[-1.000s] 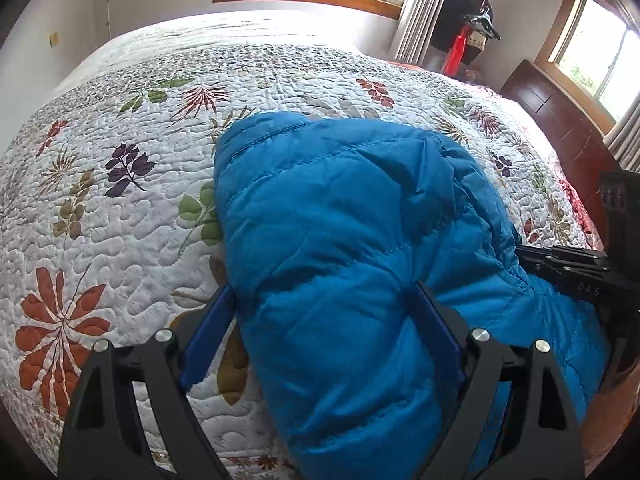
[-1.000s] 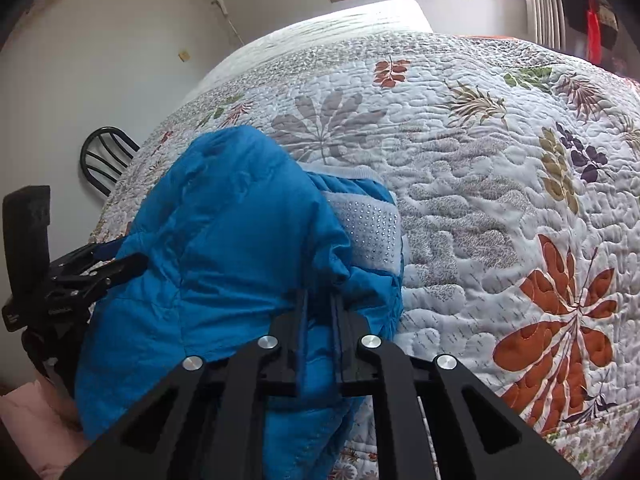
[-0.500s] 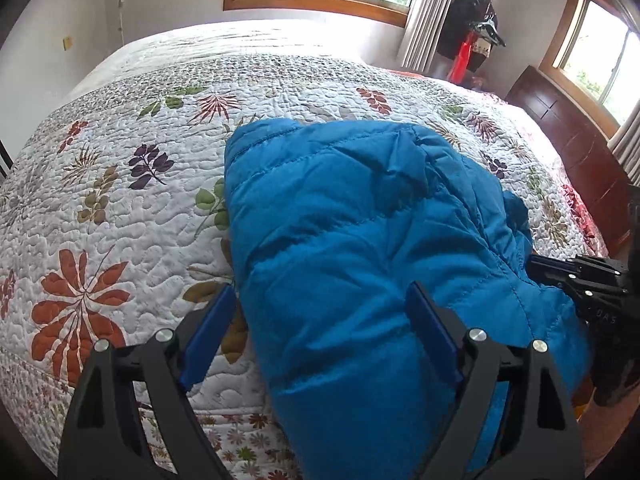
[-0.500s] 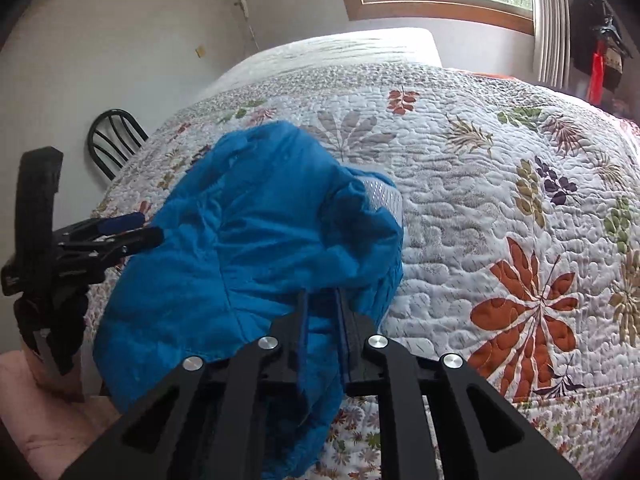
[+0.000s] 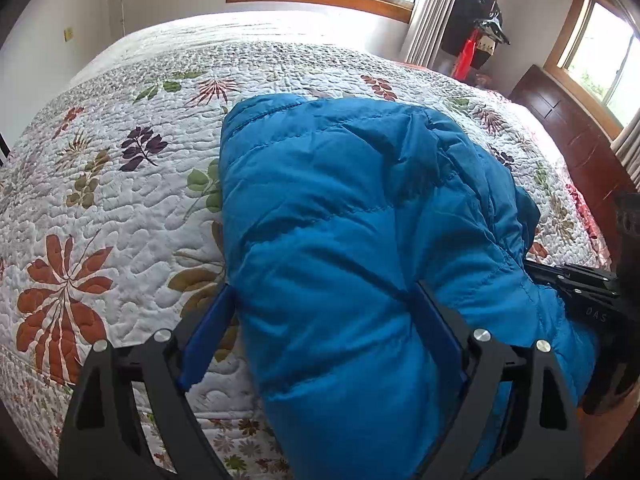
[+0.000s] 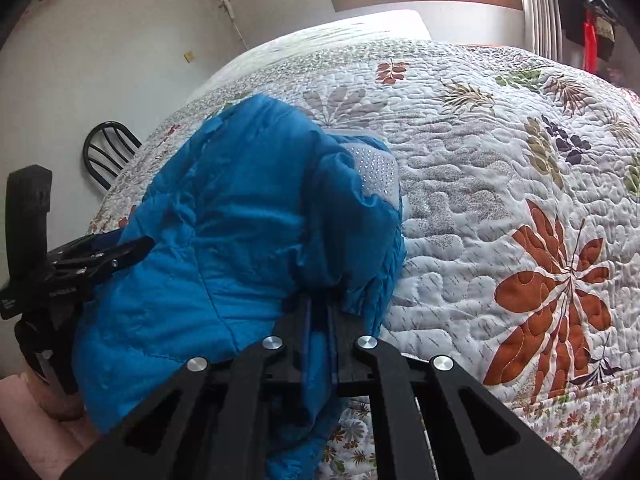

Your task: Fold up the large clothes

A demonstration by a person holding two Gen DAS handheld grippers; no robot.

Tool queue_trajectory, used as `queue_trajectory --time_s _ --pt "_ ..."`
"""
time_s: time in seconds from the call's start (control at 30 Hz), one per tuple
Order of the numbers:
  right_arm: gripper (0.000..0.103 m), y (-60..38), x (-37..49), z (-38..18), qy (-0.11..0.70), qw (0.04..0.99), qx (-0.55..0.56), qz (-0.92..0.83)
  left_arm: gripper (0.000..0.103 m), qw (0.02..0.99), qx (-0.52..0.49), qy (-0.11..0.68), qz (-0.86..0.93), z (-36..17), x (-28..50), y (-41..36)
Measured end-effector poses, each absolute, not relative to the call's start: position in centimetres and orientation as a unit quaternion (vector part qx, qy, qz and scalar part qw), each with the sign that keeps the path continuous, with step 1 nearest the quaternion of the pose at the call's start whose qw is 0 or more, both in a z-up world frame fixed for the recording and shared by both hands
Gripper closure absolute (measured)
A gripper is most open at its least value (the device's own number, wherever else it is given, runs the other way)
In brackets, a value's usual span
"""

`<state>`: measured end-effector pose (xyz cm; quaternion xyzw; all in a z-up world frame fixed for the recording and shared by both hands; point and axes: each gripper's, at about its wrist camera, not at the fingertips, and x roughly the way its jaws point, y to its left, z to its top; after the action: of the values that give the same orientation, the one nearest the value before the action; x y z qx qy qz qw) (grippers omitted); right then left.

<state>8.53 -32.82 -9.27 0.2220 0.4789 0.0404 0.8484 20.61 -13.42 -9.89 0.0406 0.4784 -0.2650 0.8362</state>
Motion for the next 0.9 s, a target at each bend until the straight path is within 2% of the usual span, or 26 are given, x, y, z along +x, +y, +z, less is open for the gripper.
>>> queue_trajectory --time_s 0.07,0.13,0.17,0.2,0.37,0.73,0.9 --pt "0.088 -33.5 7.9 -8.3 0.471 0.847 0.243 0.053 0.017 0.827 0.029 0.490 -0.274 -9.2 20.7 -12.5" --pt "0.070 -34.2 7.0 -7.2 0.464 0.847 0.253 0.052 0.017 0.825 0.020 0.492 -0.276 -8.5 20.4 -11.4" --pt "0.047 -34.5 6.7 -6.8 0.466 0.848 0.249 0.038 0.016 0.822 0.020 0.496 -0.281 -8.3 20.4 -10.8" --pt "0.032 -34.7 6.4 -6.5 0.465 0.850 0.247 0.028 0.016 0.818 0.010 0.501 -0.284 -8.1 20.5 -9.9" --pt "0.026 -35.3 6.5 -7.0 0.473 0.829 0.291 0.065 0.013 0.792 -0.036 0.530 -0.301 -9.4 21.3 -7.6" --pt "0.017 -36.6 8.1 -13.0 0.476 0.772 0.405 0.116 0.006 0.716 -0.116 0.574 -0.379 -13.3 22.6 -8.9" --pt "0.017 -36.1 8.8 -14.3 0.471 0.768 0.412 0.134 0.002 0.723 -0.085 0.562 -0.392 -13.6 21.8 -11.5"
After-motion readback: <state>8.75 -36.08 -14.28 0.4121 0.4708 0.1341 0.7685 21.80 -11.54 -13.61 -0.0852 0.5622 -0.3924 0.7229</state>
